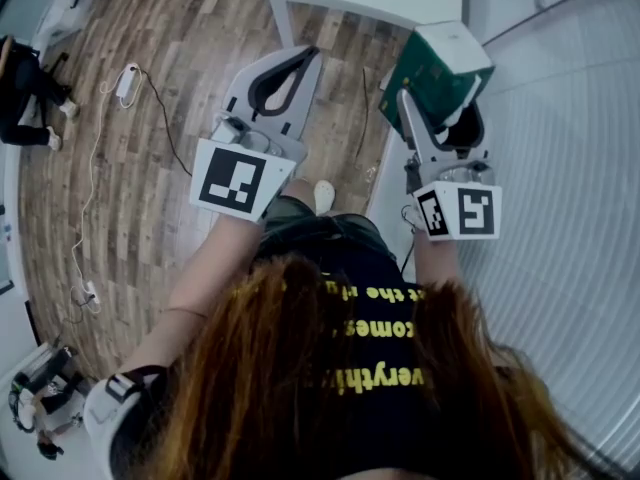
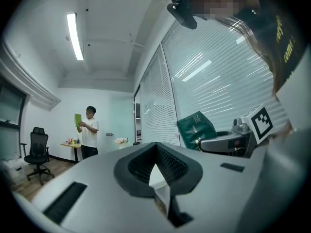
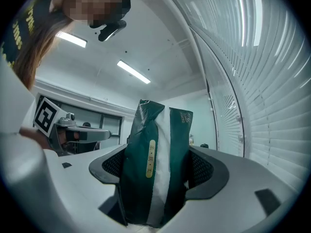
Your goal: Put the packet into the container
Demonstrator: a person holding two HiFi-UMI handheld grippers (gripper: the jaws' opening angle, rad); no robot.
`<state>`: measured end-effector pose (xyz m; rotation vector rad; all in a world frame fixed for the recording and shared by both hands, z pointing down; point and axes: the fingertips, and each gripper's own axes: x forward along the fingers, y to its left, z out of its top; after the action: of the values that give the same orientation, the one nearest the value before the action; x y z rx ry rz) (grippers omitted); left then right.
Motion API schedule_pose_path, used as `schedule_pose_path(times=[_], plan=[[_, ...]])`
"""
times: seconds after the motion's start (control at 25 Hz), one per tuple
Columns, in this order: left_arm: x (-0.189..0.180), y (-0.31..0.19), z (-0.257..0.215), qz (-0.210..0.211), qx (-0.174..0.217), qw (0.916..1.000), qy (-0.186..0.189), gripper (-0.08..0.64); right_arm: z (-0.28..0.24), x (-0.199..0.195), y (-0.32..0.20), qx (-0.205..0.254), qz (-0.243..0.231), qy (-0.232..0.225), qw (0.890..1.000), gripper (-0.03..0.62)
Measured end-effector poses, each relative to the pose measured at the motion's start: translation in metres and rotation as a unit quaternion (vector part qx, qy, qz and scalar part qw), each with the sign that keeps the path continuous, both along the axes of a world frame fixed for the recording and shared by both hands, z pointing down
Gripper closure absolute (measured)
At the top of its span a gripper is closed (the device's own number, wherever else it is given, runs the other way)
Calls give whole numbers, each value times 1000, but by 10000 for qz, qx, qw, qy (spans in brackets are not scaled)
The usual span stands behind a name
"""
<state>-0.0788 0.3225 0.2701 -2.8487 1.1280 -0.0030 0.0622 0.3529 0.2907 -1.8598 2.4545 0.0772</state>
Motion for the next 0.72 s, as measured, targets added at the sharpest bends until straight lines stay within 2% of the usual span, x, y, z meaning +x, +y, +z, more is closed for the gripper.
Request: schedule_pose_path(times=[0.4, 0.72], plan=[[20, -22, -3, -11, 29, 10000, -82, 558, 7, 56, -22, -9, 477, -249, 9986, 232], [35, -63, -1, 121, 43, 9999, 11, 558, 2, 59, -57, 18, 457, -177, 9988, 232]])
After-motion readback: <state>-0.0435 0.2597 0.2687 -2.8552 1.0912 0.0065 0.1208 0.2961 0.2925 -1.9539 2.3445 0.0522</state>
